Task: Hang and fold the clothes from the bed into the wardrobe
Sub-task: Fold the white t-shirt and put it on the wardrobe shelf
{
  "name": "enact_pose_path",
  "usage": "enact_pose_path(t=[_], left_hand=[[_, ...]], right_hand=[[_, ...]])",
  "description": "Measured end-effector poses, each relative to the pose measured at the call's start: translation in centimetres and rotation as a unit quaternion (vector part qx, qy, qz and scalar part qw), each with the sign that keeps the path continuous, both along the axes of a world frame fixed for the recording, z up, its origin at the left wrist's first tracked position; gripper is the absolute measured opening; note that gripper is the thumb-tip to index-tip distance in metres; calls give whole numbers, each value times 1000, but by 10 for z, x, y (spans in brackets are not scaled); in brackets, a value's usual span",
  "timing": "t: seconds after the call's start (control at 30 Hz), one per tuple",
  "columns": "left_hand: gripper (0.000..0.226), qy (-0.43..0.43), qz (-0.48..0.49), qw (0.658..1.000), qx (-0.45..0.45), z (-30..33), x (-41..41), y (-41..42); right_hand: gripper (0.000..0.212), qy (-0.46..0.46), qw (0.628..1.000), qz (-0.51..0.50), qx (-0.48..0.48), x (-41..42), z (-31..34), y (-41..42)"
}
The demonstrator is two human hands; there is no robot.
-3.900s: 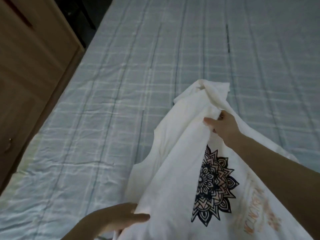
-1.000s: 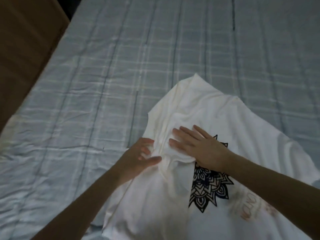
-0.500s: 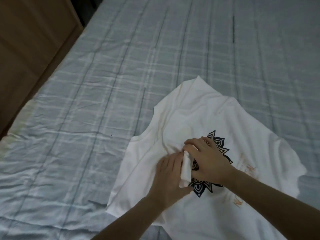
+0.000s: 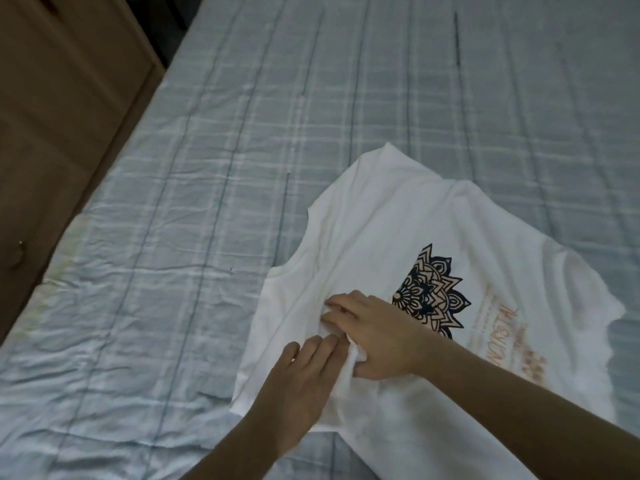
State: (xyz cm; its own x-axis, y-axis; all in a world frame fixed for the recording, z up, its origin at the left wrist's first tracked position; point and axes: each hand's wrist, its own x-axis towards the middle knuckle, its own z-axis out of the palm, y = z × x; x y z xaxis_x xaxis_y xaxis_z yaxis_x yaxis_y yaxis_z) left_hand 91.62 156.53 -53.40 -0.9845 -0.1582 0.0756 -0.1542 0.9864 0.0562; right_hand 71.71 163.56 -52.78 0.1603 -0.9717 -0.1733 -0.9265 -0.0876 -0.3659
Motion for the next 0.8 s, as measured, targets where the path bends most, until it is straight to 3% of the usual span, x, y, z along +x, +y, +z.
enact_pose_path(t=[0.13, 0.27, 0.33, 0.4, 0.43, 0.47, 0.5, 0.53, 0.67, 0.73, 0.8], left_hand=[[69, -58, -61, 996, 9, -13, 26, -13], [76, -138, -83, 985, 67, -21, 49, -16], [68, -88, -42, 988, 118, -20, 50, -19], [59, -3, 116, 978, 171, -19, 41, -23], [60, 27, 258, 943, 207, -16, 34, -25], [64, 28, 405, 879, 249, -12, 25, -28], [69, -3, 518, 803, 295, -7, 17, -32], [76, -43, 569, 758, 318, -5, 12, -37], [84, -97, 522, 753, 388, -12, 17, -54], [81, -164, 512, 739, 405, -10, 16, -59], [68, -171, 505, 717, 449, -11, 16, -67]], right_hand=[[66, 1, 999, -17, 47, -16, -3, 23], [45, -47, 989, -135, 37, -32, -13, 39], [41, -19, 987, -161, 14, -35, -17, 32], [37, 6, 979, -201, -3, -37, -17, 21], [35, 19, 977, -214, -8, -40, -16, 14], [34, 29, 974, -223, 1, -43, -14, 7], [32, 34, 972, -232, 24, -48, -12, -2], [29, 41, 969, -240, 53, -53, -9, -13], [22, 110, 954, -260, 100, -73, 7, -66], [41, 136, 957, -246, 73, -83, 10, -92], [60, 162, 962, -214, 48, -95, 10, -118]])
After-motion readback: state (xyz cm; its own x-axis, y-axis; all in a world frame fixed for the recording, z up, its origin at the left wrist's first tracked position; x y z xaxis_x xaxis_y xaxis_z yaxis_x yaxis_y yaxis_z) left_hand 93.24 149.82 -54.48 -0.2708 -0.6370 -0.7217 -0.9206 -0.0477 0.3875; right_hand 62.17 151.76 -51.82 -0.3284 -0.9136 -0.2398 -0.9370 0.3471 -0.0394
